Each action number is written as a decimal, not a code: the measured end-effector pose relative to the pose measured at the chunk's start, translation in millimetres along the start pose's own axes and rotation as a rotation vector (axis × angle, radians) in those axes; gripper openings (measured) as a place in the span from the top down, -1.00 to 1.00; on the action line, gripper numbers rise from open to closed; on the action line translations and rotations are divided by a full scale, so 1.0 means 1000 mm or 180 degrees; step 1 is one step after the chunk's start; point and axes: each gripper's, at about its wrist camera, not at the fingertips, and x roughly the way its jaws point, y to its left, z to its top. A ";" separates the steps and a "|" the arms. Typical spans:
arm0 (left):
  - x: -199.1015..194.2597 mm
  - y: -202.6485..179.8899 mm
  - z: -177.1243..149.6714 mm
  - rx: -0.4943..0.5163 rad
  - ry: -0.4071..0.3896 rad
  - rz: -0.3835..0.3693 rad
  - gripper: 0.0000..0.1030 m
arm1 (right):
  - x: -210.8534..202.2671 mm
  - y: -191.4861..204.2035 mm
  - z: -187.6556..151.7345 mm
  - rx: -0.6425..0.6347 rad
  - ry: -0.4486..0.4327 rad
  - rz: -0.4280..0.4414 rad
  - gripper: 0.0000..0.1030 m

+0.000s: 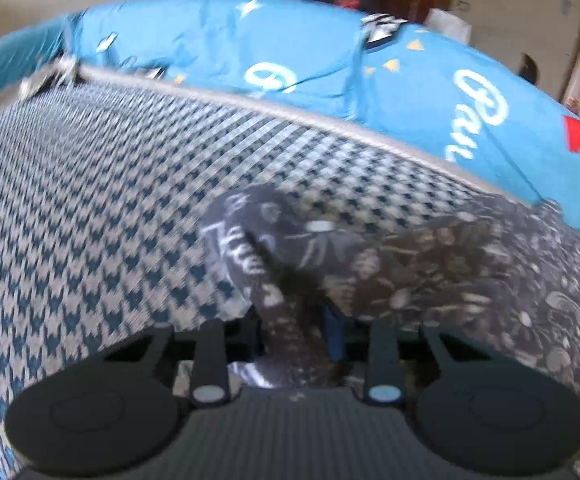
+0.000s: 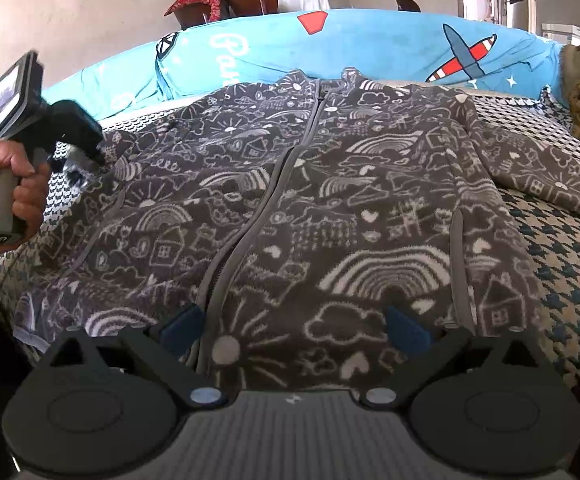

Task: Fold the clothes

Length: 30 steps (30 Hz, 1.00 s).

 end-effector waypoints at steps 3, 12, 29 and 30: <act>-0.013 -0.023 -0.002 0.0272 -0.0180 -0.0111 0.52 | 0.000 0.001 0.000 0.0001 -0.0001 -0.0004 -0.97; -0.059 -0.098 -0.044 0.1243 -0.0350 -0.1115 0.48 | 0.001 0.002 0.000 -0.0023 -0.0002 -0.0015 -0.98; -0.098 -0.054 -0.053 0.0833 -0.0458 -0.1281 -0.10 | 0.002 0.006 0.000 -0.0094 0.0022 -0.0056 -1.00; -0.097 -0.046 -0.049 0.0712 -0.0453 -0.1276 -0.13 | 0.002 0.006 0.000 -0.0102 0.0023 -0.0060 -1.00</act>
